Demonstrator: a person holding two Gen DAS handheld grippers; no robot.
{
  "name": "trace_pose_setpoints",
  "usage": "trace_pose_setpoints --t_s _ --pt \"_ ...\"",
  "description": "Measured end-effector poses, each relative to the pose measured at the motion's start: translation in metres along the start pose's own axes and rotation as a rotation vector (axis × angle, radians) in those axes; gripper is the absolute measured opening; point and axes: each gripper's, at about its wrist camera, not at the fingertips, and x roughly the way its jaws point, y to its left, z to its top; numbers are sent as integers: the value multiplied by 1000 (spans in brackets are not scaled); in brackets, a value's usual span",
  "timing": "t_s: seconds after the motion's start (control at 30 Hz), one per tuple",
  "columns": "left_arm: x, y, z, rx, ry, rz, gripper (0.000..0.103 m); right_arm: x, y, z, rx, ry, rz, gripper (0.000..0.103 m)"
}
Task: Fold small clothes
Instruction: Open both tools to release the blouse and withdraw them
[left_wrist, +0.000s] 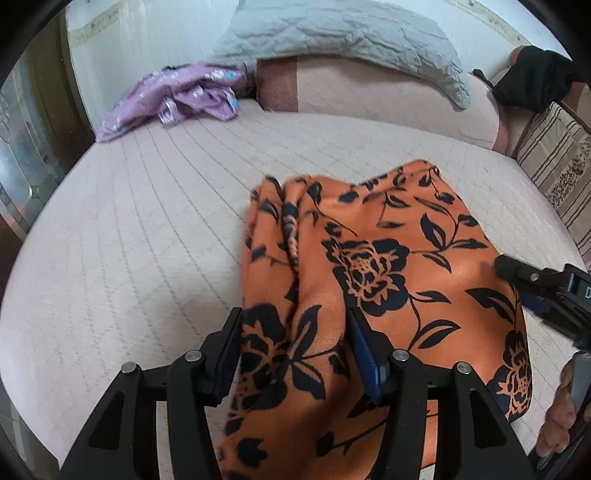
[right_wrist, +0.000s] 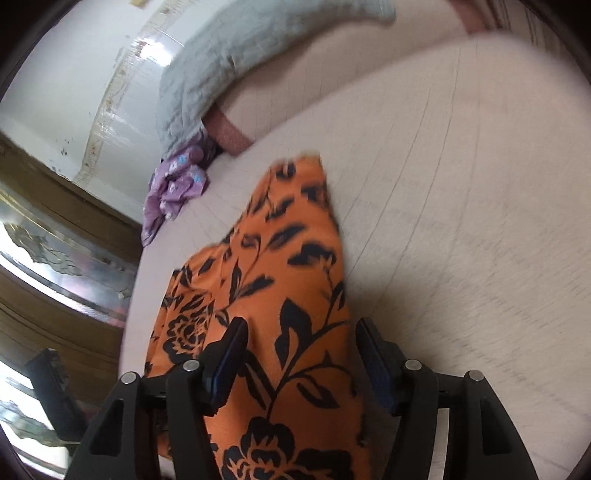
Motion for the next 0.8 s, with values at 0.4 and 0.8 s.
trace_pose_setpoints --t_s 0.4,0.8 --pt "5 18 -3 30 -11 136 66 2 33 -17 -195 -1 35 56" --pt "-54 7 -7 69 -145 197 73 -40 43 -28 -248 -123 12 56"
